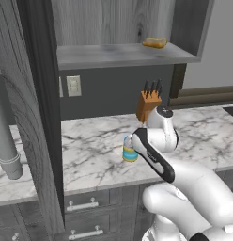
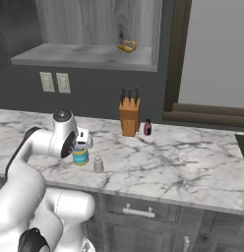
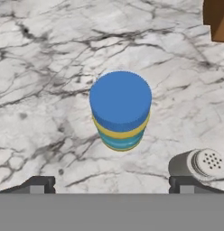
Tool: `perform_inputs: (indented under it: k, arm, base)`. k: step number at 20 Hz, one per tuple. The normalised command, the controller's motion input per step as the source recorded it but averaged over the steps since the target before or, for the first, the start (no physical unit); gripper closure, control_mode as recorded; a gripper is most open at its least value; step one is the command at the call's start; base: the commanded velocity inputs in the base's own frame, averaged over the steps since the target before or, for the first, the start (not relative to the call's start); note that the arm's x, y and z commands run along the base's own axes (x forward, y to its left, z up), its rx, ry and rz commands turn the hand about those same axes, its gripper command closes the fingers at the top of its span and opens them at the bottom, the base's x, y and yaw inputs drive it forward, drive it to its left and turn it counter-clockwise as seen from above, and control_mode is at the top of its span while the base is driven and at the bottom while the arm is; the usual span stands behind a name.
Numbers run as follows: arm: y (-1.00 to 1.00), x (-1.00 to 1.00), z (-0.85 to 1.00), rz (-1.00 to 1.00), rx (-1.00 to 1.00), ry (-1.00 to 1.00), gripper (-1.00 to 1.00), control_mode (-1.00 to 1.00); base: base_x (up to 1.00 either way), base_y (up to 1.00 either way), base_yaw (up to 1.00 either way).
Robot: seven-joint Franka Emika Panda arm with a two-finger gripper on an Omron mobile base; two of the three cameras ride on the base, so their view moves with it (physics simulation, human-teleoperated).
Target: Pick the shaker and mayonnaise from the counter and place them in the cabinet.
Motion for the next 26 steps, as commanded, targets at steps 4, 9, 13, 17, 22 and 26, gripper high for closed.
perform_inputs:
  k: [4,9,13,17,22,26]
  arm:
    - [0.13,0.27,-0.13,0.0,0.0,0.0,-1.0,-1.0]
    - [0.08,0.22,-0.22,0.01,0.0,0.0,-1.0,-1.0]
    - [0.0,0.16,-0.24,0.03,0.0,0.0,-1.0,-1.0]
    - [0.0,0.2,-0.18,0.02,0.0,0.0,-1.0,-1.0]
    - [0.0,0.25,-0.16,0.01,0.0,0.0,-1.0,-1.0]
    - [0.0,0.27,-0.17,0.02,0.0,0.0,-1.0,-1.0]
  base:
    - [0.0,0.0,0.0]
    - [0.0,0.0,0.0]
    - [0.0,0.0,0.0]
    - [0.0,0.0,0.0]
    - [0.0,0.0,0.0]
    - [0.0,0.0,0.0]
